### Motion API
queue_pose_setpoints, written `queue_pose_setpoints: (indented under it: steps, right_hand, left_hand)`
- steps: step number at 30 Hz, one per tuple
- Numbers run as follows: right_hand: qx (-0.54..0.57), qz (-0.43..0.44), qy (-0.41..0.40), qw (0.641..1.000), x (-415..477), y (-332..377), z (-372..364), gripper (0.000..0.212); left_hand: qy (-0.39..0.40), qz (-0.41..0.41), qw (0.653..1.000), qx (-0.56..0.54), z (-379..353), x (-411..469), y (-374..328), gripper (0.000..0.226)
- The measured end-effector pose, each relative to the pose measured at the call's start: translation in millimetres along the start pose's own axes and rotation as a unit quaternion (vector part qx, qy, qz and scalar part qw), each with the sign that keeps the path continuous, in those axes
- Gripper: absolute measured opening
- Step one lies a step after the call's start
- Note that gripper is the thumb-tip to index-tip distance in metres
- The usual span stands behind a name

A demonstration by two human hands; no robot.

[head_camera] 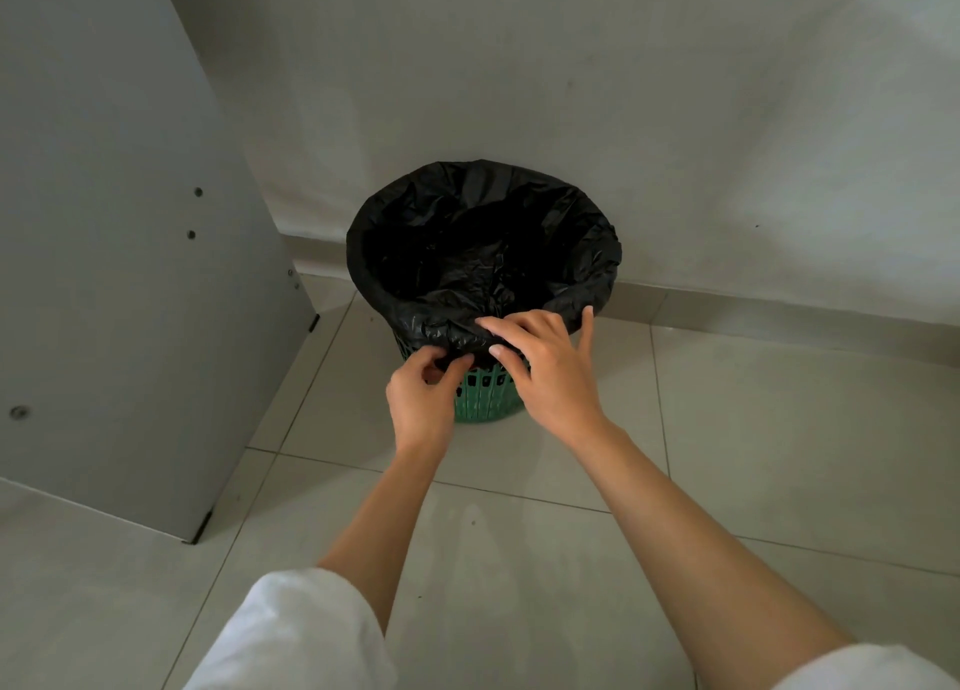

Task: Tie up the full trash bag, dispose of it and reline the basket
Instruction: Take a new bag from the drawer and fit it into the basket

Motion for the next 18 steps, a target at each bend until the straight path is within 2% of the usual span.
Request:
queue_pose_setpoints:
  steps: [5, 9, 14, 16, 18]
  right_hand:
    - [-0.005, -0.001, 0.002, 1.000, -2.4, -0.2, 0.4, 0.030]
    - [-0.016, -0.001, -0.001, 1.000, -3.1, 1.6, 1.6, 0.029]
    - [-0.015, -0.003, -0.016, 1.000, -6.7, 4.0, 4.0, 0.029]
    - [-0.019, -0.007, -0.025, 1.000, -8.1, 6.7, 4.7, 0.028]
    - [-0.024, -0.003, -0.028, 0.999, -8.0, 11.4, 3.9, 0.028]
  left_hand:
    - [-0.033, -0.090, 0.989, 0.110, 6.4, 4.5, -13.5, 0.010]
    - [-0.033, -0.102, 0.990, 0.094, 7.2, 0.2, -15.2, 0.011]
    - [-0.033, -0.015, 0.999, 0.002, 9.1, -1.4, -2.7, 0.015]
    - [-0.035, 0.059, 0.992, -0.104, 7.5, 0.1, 10.0, 0.015]
    - [-0.013, 0.142, 0.958, -0.250, -3.1, -2.2, 21.6, 0.014]
Point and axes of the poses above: each hand's wrist, its own x-axis towards the middle knuckle, its own z-axis out of the back of the hand, y = z × x, the point moved 10 cm from there along x, towards the middle knuckle, and after that the axes turned 7 degrees about z, right-handed, at the moved point
